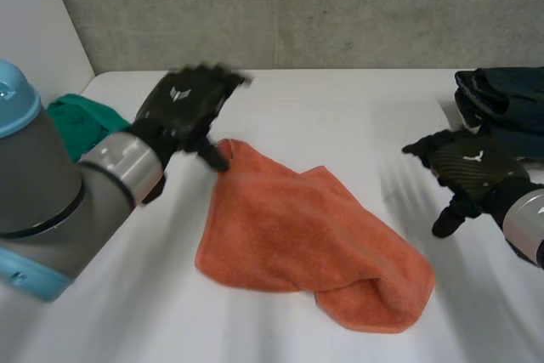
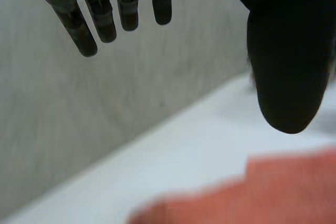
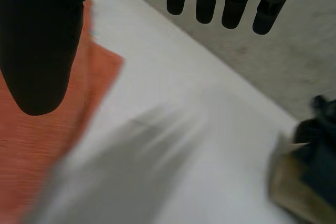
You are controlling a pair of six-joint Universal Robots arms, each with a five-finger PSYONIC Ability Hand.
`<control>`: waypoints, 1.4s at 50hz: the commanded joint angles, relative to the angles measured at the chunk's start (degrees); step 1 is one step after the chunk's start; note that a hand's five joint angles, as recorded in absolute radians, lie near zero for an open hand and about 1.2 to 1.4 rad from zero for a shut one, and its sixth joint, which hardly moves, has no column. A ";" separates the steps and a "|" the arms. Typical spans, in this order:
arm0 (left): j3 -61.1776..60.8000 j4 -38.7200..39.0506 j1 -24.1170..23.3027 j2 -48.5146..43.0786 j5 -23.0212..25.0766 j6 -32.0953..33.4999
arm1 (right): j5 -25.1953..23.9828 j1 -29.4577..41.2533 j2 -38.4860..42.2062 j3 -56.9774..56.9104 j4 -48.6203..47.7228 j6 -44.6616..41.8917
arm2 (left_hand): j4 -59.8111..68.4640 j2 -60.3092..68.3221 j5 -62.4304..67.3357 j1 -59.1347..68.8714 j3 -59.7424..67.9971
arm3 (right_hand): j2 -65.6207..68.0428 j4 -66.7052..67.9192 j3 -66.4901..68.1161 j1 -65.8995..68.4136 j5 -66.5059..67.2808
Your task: Fold the laundry.
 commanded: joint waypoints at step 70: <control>1.55 16.08 -7.80 -13.35 -15.79 25.55 | 3.79 21.37 7.75 -9.29 9.60 6.30 | 66.53 66.21 66.15 66.97 66.18 | -2.20 -2.50 -2.48 -3.47 -2.44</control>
